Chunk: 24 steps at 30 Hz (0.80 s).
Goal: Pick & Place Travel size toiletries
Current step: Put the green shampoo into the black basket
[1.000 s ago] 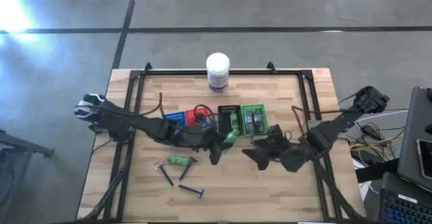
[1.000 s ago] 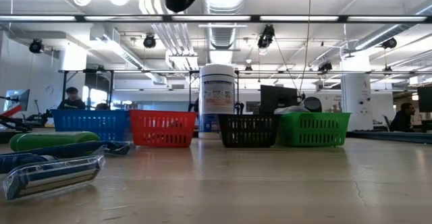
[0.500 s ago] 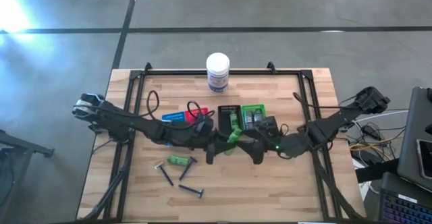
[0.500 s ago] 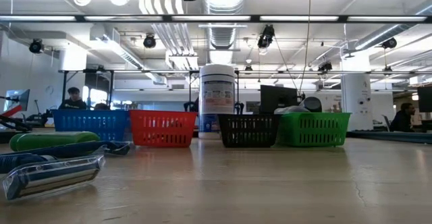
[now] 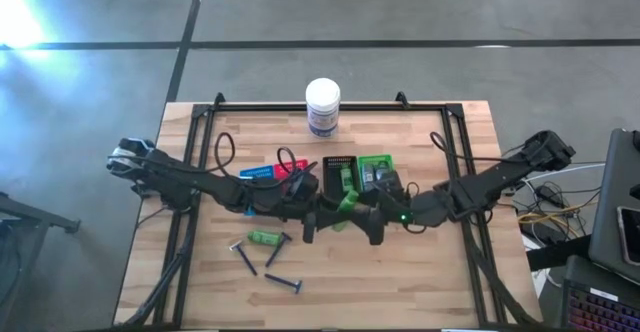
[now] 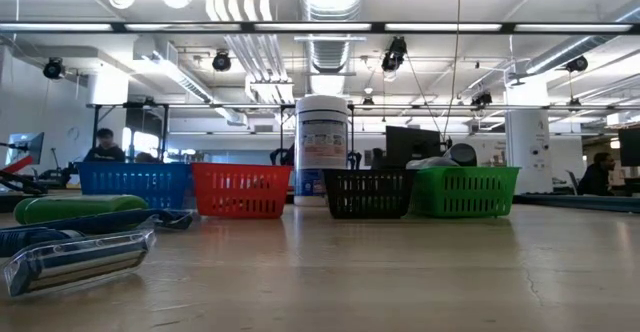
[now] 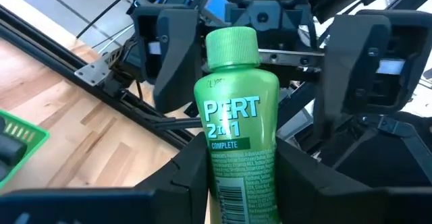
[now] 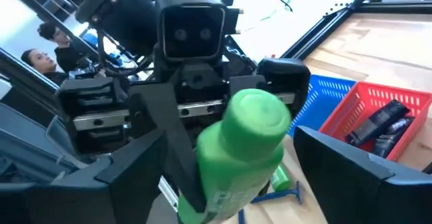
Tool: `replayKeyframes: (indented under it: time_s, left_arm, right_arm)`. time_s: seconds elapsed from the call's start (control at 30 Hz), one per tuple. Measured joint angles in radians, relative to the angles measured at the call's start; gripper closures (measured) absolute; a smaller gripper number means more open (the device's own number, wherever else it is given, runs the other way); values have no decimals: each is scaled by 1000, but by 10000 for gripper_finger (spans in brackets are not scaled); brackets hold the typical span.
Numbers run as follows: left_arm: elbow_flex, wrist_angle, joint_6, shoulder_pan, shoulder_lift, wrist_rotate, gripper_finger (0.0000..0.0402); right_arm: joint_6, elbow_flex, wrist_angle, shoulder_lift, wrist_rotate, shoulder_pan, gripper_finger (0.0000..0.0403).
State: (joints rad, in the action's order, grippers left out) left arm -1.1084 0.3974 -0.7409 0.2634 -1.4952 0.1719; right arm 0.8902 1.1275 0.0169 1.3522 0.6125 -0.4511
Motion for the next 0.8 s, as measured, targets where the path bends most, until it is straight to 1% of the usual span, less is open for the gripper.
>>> replayKeyframes:
  time_s: [0.2, 0.6, 0.7, 0.8]
  left_arm:
    - [-4, 4, 5, 0, 0, -22, 273]
    - [0, 2, 30, -2, 0, -14, 271]
    - [-1, -8, 42, -1, 0, 2, 271]
    - [-1, -9, 49, -1, 0, 13, 269]
  right_arm:
    - [18, 0, -1, 0, -12, 12, 137]
    - [40, -2, 3, 0, -24, 24, 234]
    - [39, -5, 6, 0, -24, 26, 251]
    - [39, -7, 6, -1, -24, 29, 252]
